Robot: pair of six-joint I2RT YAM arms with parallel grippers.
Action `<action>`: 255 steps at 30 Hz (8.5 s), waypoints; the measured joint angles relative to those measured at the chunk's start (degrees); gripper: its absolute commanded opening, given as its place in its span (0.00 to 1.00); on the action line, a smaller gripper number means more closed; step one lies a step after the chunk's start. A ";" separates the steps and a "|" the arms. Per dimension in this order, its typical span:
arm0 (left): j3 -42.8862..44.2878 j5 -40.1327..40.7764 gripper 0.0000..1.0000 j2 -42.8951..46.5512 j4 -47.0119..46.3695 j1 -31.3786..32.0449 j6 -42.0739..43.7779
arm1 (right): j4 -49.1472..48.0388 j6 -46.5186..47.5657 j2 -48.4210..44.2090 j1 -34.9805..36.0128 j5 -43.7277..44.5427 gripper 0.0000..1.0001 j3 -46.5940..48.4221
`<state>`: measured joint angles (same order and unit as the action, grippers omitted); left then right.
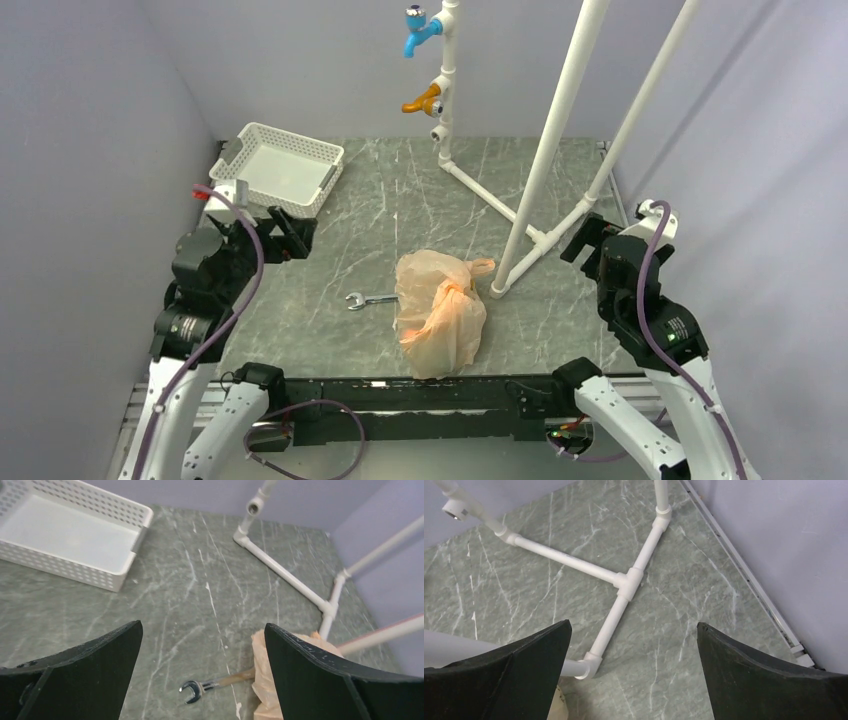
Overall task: Take the fake fruits out of the plastic bag
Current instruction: Move the plastic bag to the center of the board, then untie the plastic bag at the center of the board.
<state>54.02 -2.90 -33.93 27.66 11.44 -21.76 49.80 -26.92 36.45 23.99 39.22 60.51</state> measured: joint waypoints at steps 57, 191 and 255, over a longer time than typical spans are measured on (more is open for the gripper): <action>14.84 -3.15 0.11 -50.75 -1.64 40.79 24.09 | -7.30 4.70 7.98 0.46 -68.19 1.00 -13.33; -7.89 26.43 0.00 -9.53 14.73 29.62 -16.09 | -46.71 11.30 53.07 36.96 -29.11 0.00 4.24; -3.41 17.14 0.00 -11.30 13.46 20.50 -2.62 | -46.34 15.02 48.65 36.52 -36.00 0.00 0.70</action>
<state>50.61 14.24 -45.23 41.12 31.94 -24.38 3.46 -11.90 85.10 60.51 3.22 61.21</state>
